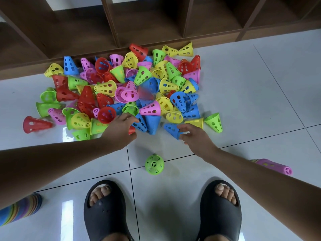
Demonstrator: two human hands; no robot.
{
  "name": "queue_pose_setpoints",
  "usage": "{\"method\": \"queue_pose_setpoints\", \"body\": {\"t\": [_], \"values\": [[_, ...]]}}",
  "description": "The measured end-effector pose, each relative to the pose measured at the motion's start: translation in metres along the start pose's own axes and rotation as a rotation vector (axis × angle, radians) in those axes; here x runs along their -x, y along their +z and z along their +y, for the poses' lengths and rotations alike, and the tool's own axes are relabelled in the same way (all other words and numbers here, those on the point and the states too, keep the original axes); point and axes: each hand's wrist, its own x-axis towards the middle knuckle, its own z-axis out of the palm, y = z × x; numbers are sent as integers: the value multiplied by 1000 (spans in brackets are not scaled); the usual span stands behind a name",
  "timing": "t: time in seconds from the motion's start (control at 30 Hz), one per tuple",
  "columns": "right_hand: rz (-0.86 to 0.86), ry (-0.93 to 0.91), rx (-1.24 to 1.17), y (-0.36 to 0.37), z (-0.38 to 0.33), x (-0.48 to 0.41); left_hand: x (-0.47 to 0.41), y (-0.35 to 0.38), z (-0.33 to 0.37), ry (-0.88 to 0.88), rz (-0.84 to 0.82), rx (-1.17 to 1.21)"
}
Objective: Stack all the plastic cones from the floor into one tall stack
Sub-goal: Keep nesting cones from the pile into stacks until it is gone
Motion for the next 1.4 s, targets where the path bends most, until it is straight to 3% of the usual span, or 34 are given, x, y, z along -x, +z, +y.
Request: {"method": "queue_pose_setpoints", "body": {"t": [0.17,0.4,0.57,1.0,1.07,1.23,1.4], "values": [[141,-16,-144,-6,0,16,6,-4,1,7,47,45],[-234,132,-611,9,-3,49,19,-37,30,90,125,232],[-320,154,-388,30,8,54,33,-56,57,112,115,367],[-259,205,-296,34,16,46,68,-35,85,490,-63,255],[-234,213,-282,30,16,45,70,-34,87,417,-62,330],[-251,177,-369,23,3,51,67,-36,90,-67,-123,785],[-274,144,-345,20,0,50,69,-26,80,-168,-195,791]]}}
